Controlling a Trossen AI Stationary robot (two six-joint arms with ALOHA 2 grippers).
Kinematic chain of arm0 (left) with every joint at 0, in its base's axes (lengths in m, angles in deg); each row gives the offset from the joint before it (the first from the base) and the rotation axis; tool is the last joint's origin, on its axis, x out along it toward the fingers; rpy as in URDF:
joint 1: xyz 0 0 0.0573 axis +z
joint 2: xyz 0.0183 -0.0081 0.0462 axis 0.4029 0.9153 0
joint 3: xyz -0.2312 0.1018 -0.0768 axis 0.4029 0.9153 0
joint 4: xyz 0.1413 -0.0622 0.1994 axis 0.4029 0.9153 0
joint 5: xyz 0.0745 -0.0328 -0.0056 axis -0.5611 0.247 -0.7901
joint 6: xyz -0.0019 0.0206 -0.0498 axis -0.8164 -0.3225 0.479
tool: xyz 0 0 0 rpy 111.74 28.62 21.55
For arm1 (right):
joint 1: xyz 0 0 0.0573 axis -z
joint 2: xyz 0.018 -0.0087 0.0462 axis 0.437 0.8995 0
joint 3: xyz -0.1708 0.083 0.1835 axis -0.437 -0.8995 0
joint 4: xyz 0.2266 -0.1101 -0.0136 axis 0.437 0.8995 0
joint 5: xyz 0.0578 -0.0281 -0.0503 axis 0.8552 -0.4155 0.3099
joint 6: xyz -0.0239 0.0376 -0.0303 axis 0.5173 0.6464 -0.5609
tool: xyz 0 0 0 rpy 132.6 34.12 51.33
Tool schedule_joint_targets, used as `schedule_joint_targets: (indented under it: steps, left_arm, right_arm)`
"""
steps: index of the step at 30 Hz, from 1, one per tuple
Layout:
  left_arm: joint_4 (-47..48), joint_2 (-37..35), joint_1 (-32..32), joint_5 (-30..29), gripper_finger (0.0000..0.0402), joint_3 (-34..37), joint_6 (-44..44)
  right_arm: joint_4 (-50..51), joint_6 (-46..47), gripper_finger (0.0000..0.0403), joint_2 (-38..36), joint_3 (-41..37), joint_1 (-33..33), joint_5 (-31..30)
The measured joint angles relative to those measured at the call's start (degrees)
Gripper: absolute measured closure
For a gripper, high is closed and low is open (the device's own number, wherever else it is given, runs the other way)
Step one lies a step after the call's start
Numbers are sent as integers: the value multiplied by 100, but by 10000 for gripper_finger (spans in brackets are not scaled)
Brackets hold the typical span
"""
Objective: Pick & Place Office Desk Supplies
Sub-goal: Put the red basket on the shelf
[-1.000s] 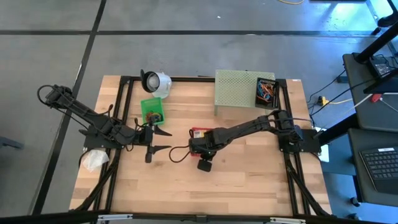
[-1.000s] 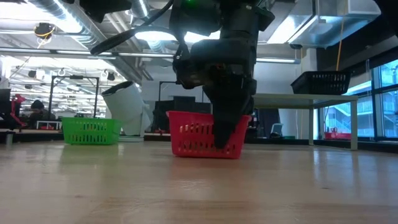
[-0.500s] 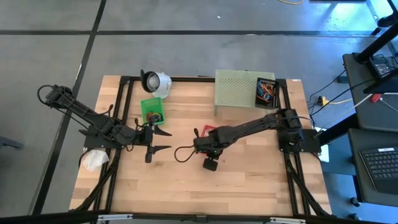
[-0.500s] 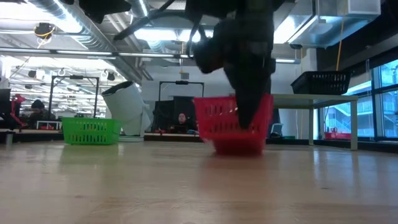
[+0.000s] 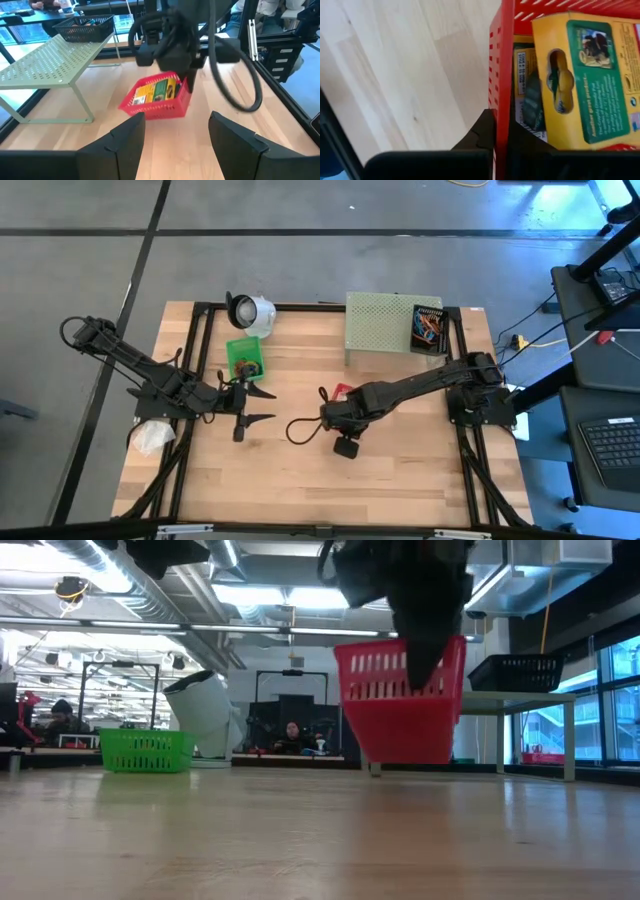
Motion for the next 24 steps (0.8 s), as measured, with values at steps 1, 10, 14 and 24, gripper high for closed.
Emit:
schedule_joint_targets:
  steps: [1, 10, 14, 24]
  left_arm:
    - [6, 0, 1, 0, 190, 0, 0]
    - [17, 2, 0, -2, 190, 0, 0]
    - [17, 2, 1, -10, 190, 0, 0]
    - [17, 2, 1, -131, 190, 0, 5]
  right_arm:
    - [39, 32, 403, -38, 0, -28, -16]
    - [604, 206, 403, -386, 32, -270, -459]
    - [1282, 22, 403, -415, 482, -327, -786]
    - [2685, -1084, 403, -428, 1883, -233, -1828]
